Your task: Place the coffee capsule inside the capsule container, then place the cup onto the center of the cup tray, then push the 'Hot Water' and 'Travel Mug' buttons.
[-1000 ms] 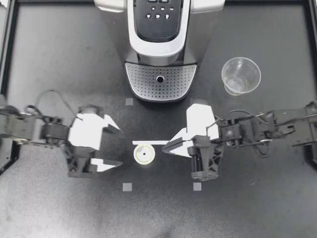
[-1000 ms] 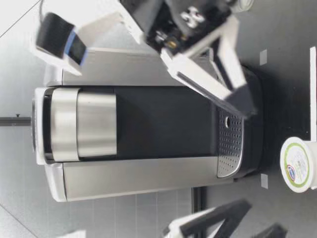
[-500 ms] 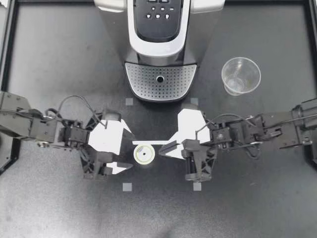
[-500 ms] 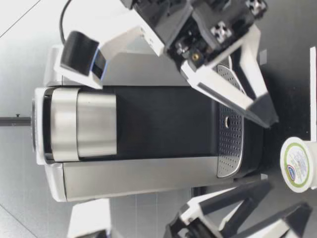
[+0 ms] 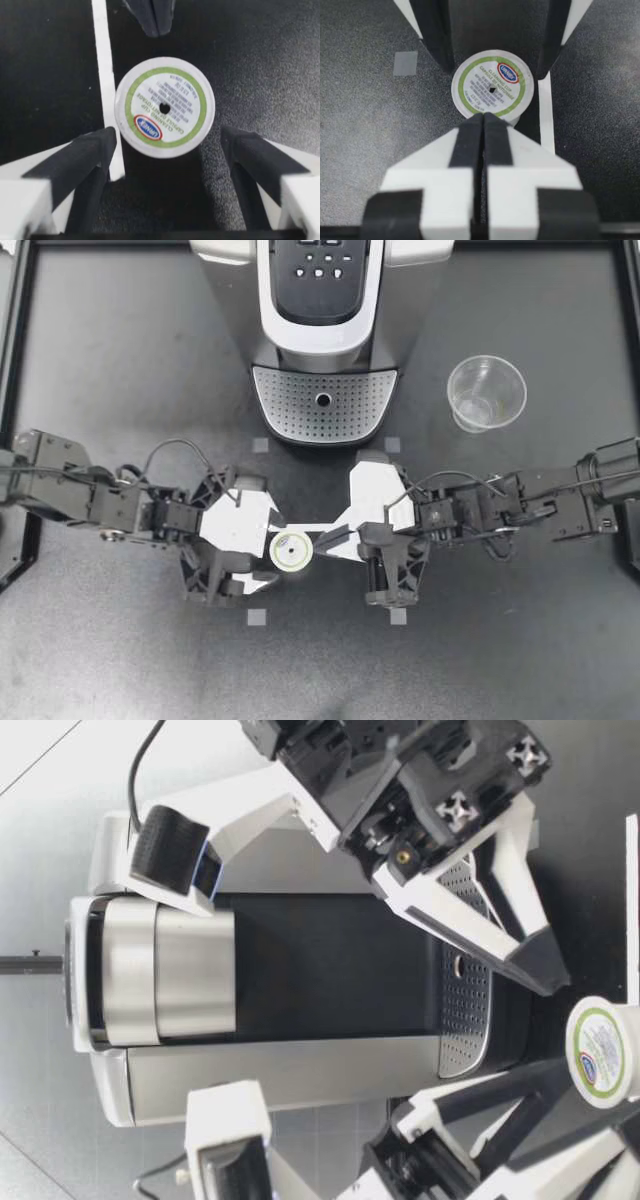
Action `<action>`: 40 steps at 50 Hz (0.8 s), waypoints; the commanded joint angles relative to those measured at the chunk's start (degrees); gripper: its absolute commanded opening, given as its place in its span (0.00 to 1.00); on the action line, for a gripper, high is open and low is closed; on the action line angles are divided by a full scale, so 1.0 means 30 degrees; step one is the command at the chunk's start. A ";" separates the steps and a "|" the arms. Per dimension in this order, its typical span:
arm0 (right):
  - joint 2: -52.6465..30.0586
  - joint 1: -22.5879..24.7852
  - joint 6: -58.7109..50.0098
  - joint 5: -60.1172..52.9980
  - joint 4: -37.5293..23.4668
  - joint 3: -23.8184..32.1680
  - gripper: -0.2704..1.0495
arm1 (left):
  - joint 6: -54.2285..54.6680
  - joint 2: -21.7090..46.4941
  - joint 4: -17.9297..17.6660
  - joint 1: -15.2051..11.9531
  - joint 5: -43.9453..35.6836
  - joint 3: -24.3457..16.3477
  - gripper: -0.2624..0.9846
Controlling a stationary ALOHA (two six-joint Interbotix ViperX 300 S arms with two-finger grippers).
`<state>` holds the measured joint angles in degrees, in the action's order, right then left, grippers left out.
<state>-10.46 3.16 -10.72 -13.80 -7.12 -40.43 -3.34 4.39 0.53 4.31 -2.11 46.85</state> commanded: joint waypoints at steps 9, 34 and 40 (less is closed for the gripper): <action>-0.0234 0.0117 0.0029 0.0234 -0.0029 0.0732 0.26 | -0.0264 -0.0146 0.0059 -0.0176 -0.0176 -0.0615 0.82; -0.0586 0.0117 0.0029 0.0732 -0.0029 0.1143 0.26 | -0.0586 0.0586 0.0059 -0.0322 -0.0088 -0.1318 0.82; -0.0615 0.0117 0.0029 0.0732 -0.0029 0.1143 0.26 | -0.0645 0.0615 0.0059 -0.0322 -0.0088 -0.1465 0.82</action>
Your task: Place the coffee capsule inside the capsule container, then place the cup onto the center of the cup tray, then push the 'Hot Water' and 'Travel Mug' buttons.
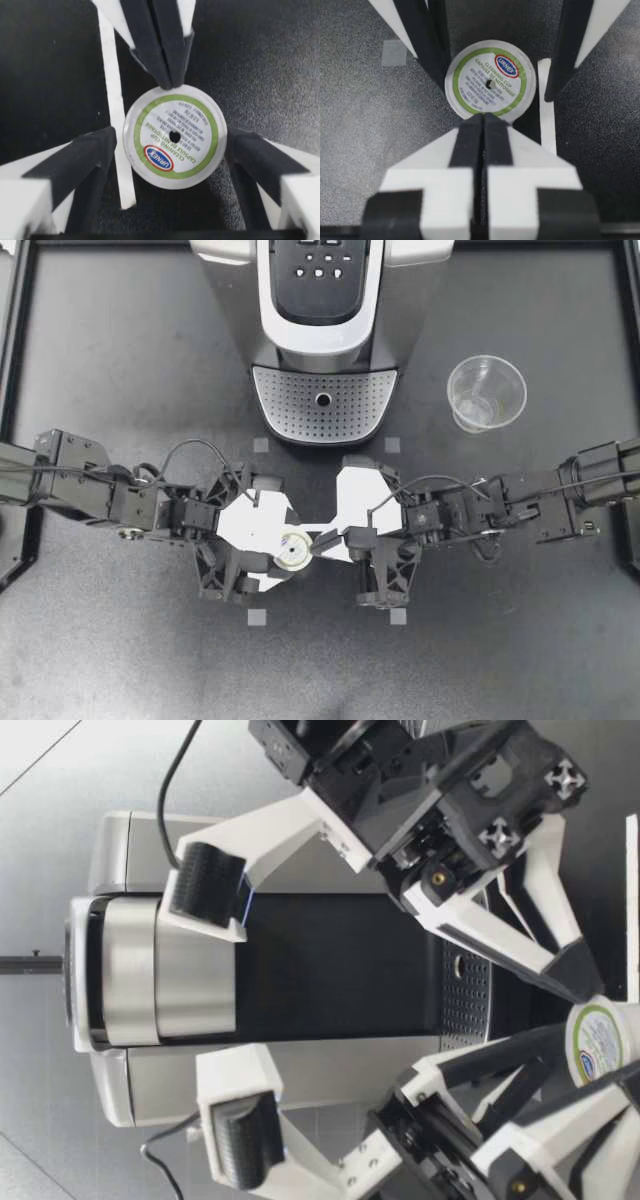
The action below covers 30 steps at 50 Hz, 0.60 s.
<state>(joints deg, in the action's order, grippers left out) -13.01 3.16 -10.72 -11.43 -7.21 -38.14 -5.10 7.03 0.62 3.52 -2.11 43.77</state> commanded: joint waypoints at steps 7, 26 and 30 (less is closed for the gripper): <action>0.0176 0.0117 0.0059 -0.0059 0.0000 0.0498 0.26 | -0.0059 -0.0176 0.0029 -0.0059 -0.0059 -0.0615 0.82; 0.0146 0.0088 0.0029 -0.0059 0.0000 0.0645 0.26 | 0.0088 -0.0029 0.0029 -0.0059 0.0439 -0.0732 0.71; 0.0176 0.0117 0.0059 -0.0059 -0.0029 0.0645 0.26 | 0.0117 -0.0059 0.0029 -0.0059 0.0527 -0.0762 0.66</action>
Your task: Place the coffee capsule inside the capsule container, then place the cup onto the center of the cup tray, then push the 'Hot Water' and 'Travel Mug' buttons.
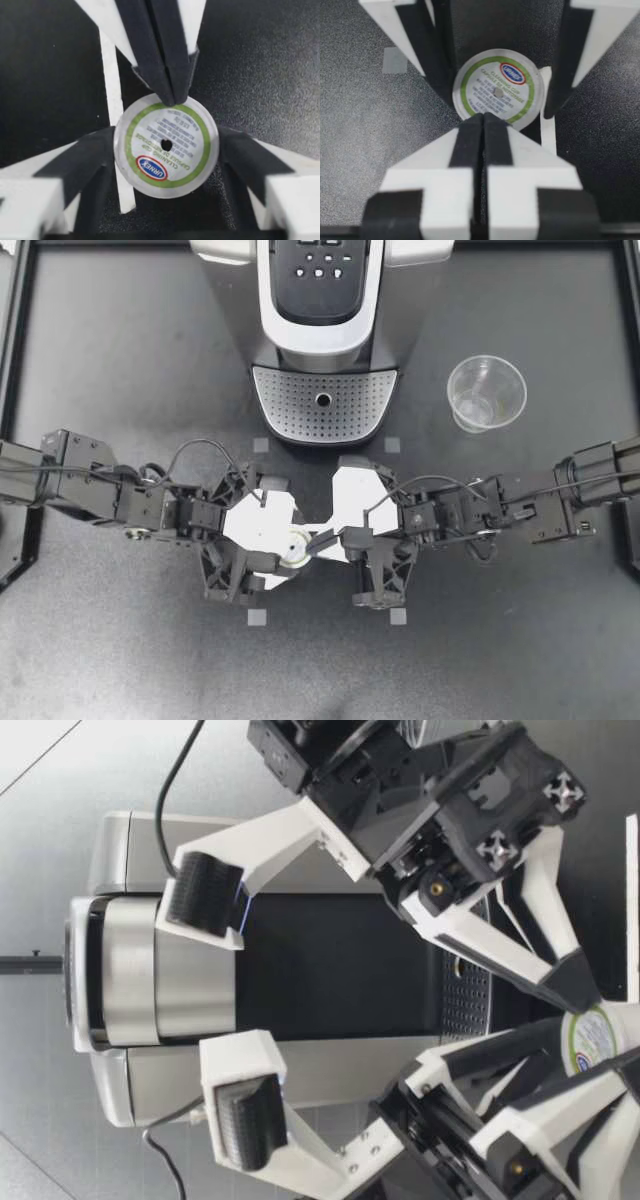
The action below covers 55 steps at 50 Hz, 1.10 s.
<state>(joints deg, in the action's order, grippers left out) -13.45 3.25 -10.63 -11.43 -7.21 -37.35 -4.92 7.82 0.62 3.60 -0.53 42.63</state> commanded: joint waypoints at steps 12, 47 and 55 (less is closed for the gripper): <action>0.0791 0.0088 -0.0029 -0.0059 0.0000 0.0322 0.26 | 0.0234 -0.0762 0.0000 -0.0088 0.0000 -0.0264 0.63; 0.7559 -0.3516 -0.0146 -1.0342 0.2021 -0.4629 0.26 | 0.1260 -0.6357 -0.0176 -0.0088 -0.1641 0.2812 0.63; 0.7588 -0.4482 -0.0117 -1.1514 0.2080 -0.4541 0.26 | 0.1260 -0.6738 -0.0176 -0.0088 -0.1670 0.2871 0.63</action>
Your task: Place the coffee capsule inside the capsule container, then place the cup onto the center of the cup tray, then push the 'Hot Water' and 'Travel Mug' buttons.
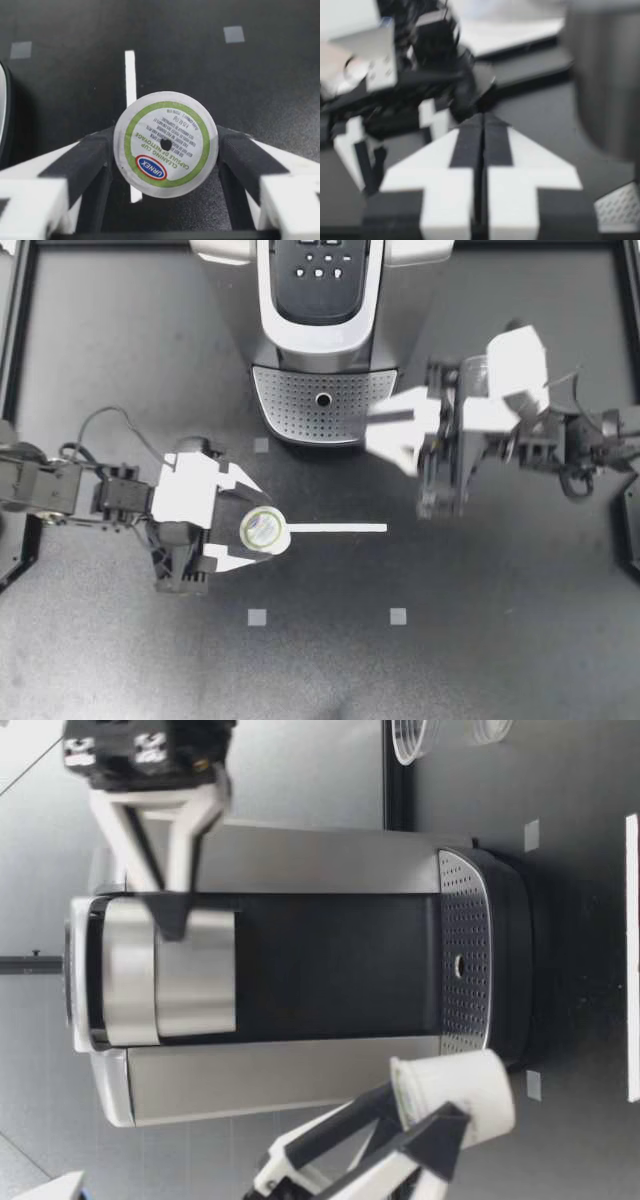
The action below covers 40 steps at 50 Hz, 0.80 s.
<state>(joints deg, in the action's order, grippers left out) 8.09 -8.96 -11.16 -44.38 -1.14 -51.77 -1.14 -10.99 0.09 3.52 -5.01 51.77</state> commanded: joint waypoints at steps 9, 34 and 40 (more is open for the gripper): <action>0.0410 -0.1172 0.0088 -0.0850 0.0146 0.0498 0.26 | 0.0000 -0.0498 -0.0029 -0.0059 -0.0205 -0.0176 0.63; 0.0938 -0.2080 0.0176 -0.2139 0.0146 0.0996 0.26 | 0.0000 -0.0498 0.0000 -0.0059 -0.0205 -0.0176 0.63; 0.1289 -0.2080 0.0293 -0.2578 0.0146 0.1289 0.26 | -0.0029 -0.0439 -0.0029 -0.0059 -0.0176 -0.0176 0.63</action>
<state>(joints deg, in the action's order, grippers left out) 9.49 -14.68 -10.55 -50.36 -0.79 -50.19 -1.14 -11.34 0.09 3.52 -5.10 51.86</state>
